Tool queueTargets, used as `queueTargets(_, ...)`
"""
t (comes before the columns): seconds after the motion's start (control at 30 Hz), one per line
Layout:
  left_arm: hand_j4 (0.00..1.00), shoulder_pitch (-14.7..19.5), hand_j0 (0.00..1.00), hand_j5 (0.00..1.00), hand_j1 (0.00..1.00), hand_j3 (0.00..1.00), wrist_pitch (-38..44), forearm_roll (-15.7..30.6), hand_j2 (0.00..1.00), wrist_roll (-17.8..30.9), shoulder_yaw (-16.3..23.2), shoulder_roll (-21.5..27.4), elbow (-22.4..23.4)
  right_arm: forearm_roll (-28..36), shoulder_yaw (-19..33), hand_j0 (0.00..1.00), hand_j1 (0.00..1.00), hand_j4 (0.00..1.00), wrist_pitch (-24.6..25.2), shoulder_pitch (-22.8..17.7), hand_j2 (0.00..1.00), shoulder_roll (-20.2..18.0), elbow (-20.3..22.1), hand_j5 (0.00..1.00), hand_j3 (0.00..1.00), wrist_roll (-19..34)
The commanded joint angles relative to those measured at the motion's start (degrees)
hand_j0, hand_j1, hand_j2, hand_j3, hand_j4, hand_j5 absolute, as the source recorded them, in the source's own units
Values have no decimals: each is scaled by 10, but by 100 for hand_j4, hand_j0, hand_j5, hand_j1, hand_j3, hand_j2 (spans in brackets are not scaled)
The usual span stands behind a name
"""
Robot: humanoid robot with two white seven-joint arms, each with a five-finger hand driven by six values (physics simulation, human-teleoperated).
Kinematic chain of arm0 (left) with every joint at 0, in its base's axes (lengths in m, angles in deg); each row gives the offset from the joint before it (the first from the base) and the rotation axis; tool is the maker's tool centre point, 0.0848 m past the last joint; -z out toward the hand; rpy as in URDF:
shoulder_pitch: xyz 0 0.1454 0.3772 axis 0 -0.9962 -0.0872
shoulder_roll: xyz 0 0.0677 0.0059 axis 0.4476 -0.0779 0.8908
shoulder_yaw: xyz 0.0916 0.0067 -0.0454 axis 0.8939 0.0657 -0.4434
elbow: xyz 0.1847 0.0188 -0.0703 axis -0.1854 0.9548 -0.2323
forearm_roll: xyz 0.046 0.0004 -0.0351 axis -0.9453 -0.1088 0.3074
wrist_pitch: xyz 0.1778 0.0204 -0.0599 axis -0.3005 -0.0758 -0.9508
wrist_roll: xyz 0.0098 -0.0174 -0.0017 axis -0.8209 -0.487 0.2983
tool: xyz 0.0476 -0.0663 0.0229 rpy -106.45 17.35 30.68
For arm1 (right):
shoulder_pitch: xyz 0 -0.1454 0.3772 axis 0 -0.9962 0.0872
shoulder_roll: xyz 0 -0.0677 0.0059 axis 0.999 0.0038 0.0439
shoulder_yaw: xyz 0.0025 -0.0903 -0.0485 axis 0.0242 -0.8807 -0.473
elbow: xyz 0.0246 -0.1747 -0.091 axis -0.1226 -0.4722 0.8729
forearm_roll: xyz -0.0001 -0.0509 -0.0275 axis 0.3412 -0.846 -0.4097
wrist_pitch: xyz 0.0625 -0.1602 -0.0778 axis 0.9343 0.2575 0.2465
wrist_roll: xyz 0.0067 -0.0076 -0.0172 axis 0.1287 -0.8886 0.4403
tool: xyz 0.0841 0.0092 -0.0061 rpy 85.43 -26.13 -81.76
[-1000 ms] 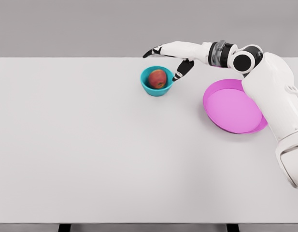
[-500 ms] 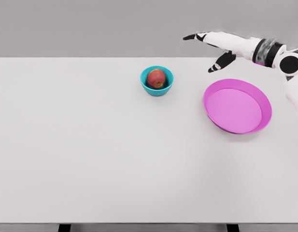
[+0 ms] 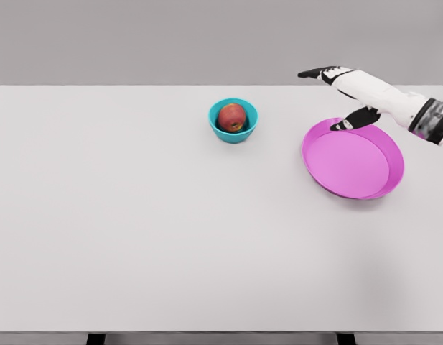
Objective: Put the apple from the pink plate into the blue bowl with your right arm
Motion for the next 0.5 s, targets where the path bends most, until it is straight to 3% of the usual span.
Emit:
queueTargets(0.0, 100, 0, 100, 100, 100, 100, 0, 0, 100, 0, 0, 0, 0, 13, 15, 100, 100, 100, 2, 0, 100, -13, 45, 100, 100, 0)
queueTargets(0.17, 100, 0, 100, 100, 100, 100, 0, 0, 100, 0, 0, 0, 0, 27, 47, 100, 100, 100, 2, -48, 100, -45, 91, 100, 100, 0)
queueTargets(0.33, 100, 1, 100, 100, 100, 100, 0, 0, 100, 1, 0, 0, 0, 29, 70, 100, 100, 100, 2, -83, 100, -51, 103, 100, 100, 0)
queueTargets(0.47, 100, 0, 100, 100, 100, 100, 0, 0, 100, 1, 2, 0, 0, 30, 72, 100, 100, 100, 2, -86, 100, -53, 111, 100, 100, 0)
